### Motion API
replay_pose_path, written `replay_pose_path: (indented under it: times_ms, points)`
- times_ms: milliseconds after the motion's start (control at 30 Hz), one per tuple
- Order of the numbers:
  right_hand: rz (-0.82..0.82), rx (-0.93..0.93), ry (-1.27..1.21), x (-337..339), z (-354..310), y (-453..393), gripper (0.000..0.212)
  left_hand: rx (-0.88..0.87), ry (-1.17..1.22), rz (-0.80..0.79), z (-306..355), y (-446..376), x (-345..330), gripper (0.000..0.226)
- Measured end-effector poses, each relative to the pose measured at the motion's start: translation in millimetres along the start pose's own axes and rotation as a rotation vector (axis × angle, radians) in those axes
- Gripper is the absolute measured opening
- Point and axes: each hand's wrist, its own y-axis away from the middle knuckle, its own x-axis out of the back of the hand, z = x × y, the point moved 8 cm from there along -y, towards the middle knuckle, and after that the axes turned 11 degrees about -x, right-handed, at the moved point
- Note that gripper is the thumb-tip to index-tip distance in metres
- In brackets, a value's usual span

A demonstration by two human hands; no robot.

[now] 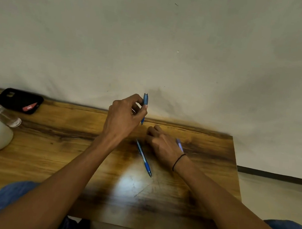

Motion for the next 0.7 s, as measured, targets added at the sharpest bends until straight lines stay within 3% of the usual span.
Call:
replay_pose_path:
  times_ms: [133,267,467,567,700]
  points:
    - [-0.085,-0.183,-0.245,2,12,-3,0.007,-0.014,0.013,-0.017,2,2,-3,0.014]
    - [-0.215,-0.240,-0.173,-6,19,-2,0.017,-0.018,0.002,-0.033,3,3,-6,0.014]
    - [-0.023,-0.139,-0.031,9,19,-1,0.011,-0.029,-0.004,-0.071,6,5,-13,0.014]
    - [-0.040,-0.305,-0.307,23,43,-1,0.008,-0.038,0.000,-0.088,7,5,-17,0.013]
    - [0.077,-0.533,-0.817,54,72,6,0.013,-0.054,0.005,-0.116,10,7,-23,0.013]
